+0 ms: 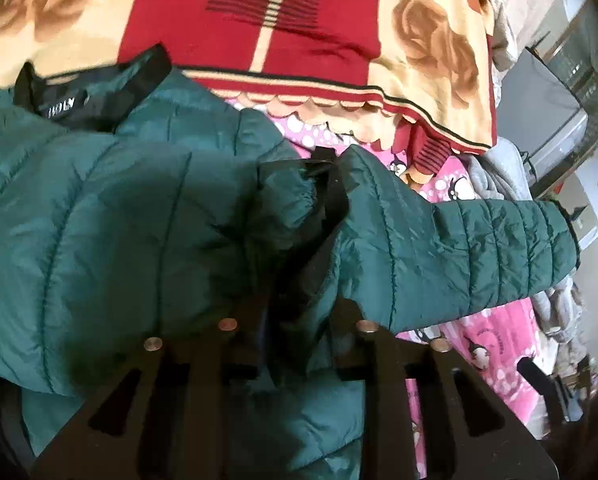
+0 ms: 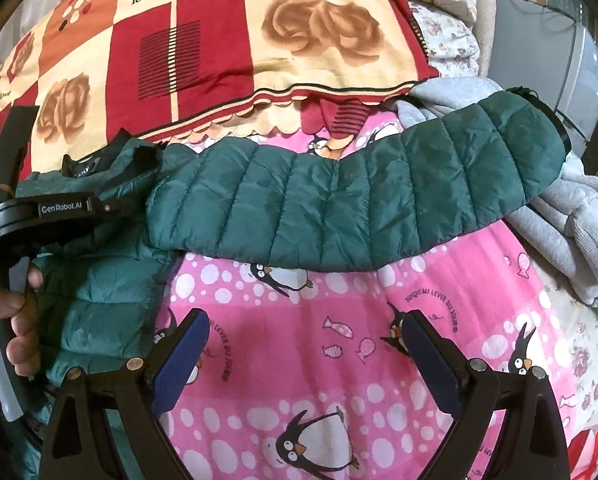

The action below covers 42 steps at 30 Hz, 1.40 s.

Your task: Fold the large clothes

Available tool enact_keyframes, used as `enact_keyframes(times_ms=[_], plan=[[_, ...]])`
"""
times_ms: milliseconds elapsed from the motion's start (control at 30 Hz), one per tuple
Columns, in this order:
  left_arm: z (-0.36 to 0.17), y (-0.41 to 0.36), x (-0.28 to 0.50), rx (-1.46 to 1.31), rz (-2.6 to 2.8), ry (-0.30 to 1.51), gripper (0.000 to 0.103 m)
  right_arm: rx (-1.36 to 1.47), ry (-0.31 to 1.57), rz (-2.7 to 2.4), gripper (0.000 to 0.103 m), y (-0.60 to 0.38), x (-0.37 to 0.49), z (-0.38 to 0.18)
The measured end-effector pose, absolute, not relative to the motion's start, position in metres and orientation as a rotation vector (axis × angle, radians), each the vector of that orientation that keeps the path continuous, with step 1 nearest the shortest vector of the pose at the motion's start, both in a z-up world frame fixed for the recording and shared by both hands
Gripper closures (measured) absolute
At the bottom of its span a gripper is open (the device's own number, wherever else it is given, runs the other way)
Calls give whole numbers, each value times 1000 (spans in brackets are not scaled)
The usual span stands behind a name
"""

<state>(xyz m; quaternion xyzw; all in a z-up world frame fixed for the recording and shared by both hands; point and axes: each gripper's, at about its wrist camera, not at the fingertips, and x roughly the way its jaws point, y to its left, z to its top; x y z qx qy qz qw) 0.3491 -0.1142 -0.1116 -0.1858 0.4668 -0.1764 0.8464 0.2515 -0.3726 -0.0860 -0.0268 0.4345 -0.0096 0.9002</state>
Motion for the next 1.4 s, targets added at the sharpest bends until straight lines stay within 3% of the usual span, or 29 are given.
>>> enact_keyframes(times_ms=[67, 133, 367, 600, 800, 933, 1067, 1233, 1400], plan=[[-109, -111, 345, -418, -407, 990, 51, -50, 901, -22, 7, -372, 253, -86], [-102, -109, 338, -413, -429, 969, 45, -51, 902, -27, 7, -369, 255, -86], [-72, -56, 305, -479, -456, 911, 45, -65, 845, -48, 7, -347, 253, -72], [-40, 92, 294, -446, -118, 777, 45, 2, 711, 70, 7, -302, 258, -43], [-59, 171, 317, -525, 54, 726, 45, 45, 658, 248, 13, -230, 300, -34], [-95, 184, 332, -568, 68, 781, 45, 25, 649, 421, 23, -173, 324, -40], [-99, 169, 338, -424, 111, 794, 45, -8, 735, 500, 28, -138, 351, -73], [-115, 179, 341, -443, 143, 813, 45, 13, 918, 358, 33, -159, 383, -122], [-120, 178, 338, -441, 142, 826, 45, 31, 968, 343, 37, -184, 385, -142]])
